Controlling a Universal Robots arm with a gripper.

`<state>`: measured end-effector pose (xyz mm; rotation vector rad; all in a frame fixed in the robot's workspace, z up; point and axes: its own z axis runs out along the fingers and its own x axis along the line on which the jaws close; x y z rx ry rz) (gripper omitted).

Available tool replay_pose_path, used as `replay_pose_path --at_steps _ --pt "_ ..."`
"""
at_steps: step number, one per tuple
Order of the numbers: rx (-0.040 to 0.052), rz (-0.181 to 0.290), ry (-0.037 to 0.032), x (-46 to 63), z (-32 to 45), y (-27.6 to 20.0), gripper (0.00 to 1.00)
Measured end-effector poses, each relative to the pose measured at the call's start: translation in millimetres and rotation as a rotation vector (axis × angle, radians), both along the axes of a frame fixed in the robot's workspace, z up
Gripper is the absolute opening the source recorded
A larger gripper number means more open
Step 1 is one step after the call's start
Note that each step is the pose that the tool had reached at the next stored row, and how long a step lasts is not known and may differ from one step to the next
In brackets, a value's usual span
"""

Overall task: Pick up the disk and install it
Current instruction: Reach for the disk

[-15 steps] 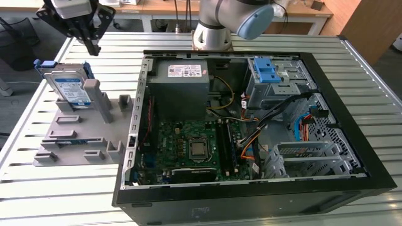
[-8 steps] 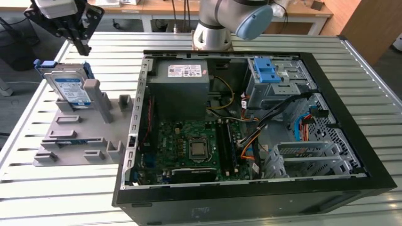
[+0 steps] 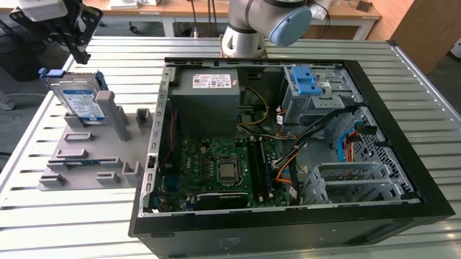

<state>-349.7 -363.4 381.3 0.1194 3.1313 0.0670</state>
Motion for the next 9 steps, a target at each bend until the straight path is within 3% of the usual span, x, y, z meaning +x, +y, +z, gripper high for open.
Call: replay_pose_path --at_steps 9 --pt "0.0000 0.000 0.0000 -31.3 -3.1 7.3 0.11"
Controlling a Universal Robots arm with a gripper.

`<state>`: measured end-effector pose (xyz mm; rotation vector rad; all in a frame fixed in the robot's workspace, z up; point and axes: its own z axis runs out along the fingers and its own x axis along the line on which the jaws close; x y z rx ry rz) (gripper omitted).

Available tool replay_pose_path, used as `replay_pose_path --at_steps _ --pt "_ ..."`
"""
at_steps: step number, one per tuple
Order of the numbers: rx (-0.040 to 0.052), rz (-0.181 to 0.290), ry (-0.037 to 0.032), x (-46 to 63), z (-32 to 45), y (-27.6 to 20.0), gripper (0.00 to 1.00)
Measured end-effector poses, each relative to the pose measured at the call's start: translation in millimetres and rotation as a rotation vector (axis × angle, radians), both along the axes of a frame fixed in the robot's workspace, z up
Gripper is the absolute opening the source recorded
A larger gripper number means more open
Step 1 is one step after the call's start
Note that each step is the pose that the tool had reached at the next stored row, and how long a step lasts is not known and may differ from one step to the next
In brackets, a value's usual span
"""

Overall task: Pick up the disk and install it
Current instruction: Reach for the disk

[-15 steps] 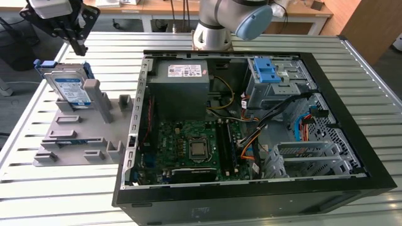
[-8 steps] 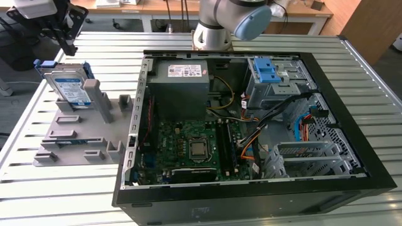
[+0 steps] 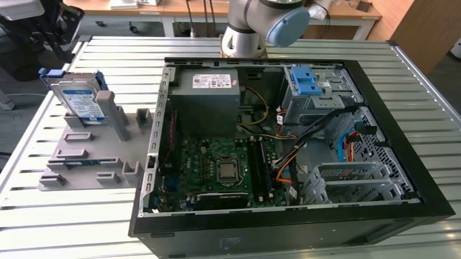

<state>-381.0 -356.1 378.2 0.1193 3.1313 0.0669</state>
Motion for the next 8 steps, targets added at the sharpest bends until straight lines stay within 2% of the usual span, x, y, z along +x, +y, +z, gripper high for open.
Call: replay_pose_path --at_steps 8 --pt "0.0000 0.000 0.0001 -29.0 -2.4 4.3 0.11"
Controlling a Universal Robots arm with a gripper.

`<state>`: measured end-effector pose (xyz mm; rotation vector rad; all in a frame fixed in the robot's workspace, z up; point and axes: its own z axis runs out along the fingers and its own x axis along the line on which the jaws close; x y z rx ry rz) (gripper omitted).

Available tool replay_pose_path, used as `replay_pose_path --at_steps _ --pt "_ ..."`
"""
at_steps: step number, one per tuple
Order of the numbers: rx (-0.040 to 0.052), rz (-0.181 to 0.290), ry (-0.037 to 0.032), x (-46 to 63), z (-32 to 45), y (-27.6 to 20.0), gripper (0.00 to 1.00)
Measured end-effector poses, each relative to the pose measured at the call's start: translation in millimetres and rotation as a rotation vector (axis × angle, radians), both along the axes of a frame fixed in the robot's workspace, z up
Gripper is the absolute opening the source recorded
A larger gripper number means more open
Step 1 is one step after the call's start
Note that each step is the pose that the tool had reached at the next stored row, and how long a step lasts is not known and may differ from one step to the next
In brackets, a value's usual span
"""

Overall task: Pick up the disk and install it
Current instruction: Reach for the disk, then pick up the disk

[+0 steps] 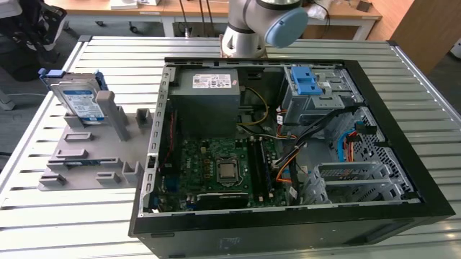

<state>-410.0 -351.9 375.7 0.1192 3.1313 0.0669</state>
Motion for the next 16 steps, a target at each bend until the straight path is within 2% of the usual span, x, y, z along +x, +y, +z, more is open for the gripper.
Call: replay_pose_path --at_steps 6,16 --pt "0.0000 0.000 0.0000 -13.0 -1.0 4.4 0.11" --pt "0.0000 0.000 0.0000 -13.5 -1.0 5.0 0.11"
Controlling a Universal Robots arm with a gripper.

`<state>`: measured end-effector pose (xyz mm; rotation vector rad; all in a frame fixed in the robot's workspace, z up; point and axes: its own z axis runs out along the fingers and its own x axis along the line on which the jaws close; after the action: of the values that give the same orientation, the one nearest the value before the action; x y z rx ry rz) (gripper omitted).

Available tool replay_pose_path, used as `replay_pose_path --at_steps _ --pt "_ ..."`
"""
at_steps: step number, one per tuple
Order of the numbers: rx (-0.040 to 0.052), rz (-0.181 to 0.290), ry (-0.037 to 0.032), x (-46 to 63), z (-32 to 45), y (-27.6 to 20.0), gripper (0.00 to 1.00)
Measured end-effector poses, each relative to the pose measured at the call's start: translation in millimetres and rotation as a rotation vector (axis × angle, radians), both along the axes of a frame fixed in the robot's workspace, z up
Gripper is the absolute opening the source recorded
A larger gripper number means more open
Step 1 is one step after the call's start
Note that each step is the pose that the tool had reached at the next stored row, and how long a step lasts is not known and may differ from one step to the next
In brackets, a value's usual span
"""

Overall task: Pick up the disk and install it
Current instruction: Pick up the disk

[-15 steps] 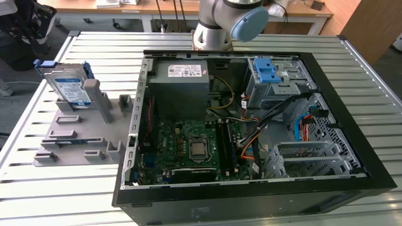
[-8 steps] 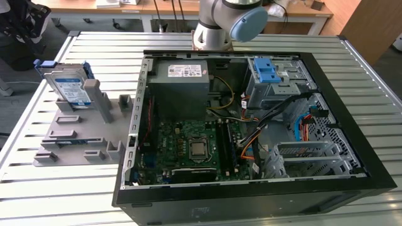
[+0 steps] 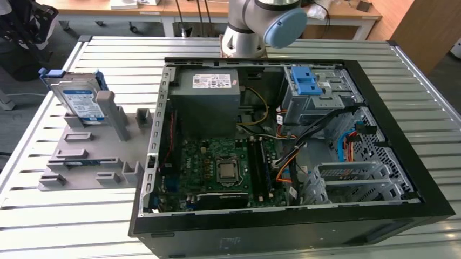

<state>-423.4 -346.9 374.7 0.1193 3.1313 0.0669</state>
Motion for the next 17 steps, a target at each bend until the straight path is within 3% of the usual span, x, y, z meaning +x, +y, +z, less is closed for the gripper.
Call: replay_pose_path --at_steps 9,17 --pt "0.0000 0.024 0.0000 -0.1 0.0 0.1 0.11" --pt "0.0000 0.162 0.0000 -0.1 -0.5 0.1 0.11"
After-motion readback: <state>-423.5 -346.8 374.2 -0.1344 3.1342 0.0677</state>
